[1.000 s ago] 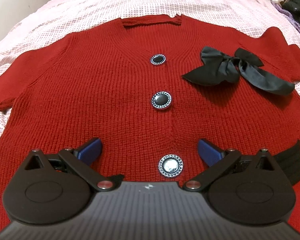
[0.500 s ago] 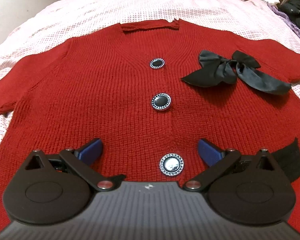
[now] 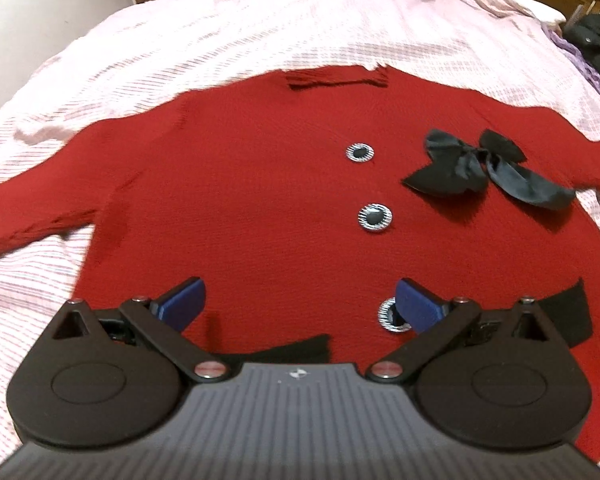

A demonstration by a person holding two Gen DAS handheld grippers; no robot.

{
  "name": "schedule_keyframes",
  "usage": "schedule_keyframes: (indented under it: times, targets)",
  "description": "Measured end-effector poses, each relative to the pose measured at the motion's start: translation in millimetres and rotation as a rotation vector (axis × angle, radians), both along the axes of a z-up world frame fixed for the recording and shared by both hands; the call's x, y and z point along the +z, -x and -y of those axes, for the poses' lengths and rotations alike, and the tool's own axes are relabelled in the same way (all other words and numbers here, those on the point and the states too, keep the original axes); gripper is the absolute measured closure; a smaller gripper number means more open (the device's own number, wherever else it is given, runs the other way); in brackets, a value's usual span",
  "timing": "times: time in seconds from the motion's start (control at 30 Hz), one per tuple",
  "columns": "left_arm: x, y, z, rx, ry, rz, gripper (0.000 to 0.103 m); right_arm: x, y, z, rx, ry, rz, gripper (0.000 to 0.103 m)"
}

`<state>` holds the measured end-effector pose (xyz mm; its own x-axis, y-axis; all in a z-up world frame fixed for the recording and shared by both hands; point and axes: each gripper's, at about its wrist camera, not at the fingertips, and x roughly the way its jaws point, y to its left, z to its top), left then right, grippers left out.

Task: Fold small clothes
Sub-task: 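Carry the held sleeve across the cardigan front and open the right gripper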

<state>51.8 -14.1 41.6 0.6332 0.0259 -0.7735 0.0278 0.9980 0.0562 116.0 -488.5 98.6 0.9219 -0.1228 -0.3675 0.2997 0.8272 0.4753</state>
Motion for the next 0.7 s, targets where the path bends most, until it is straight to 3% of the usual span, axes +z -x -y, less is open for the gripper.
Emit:
schedule_keyframes:
  times: [0.33,0.5,0.7]
  targets:
    - [6.2,10.6,-26.2,0.022,-0.024,0.006,0.000,31.6,-21.0,-77.1,0.139,0.041,0.049,0.085]
    - [10.9,16.5,-45.6,0.054,-0.017,0.030,0.000,44.7,-36.4,-117.2,0.241,0.063,0.117,0.085]
    - [18.4,24.1,-67.9,0.095,-0.037,0.071,0.000,46.2,-53.8,-168.4,0.315,0.103,0.118,0.085]
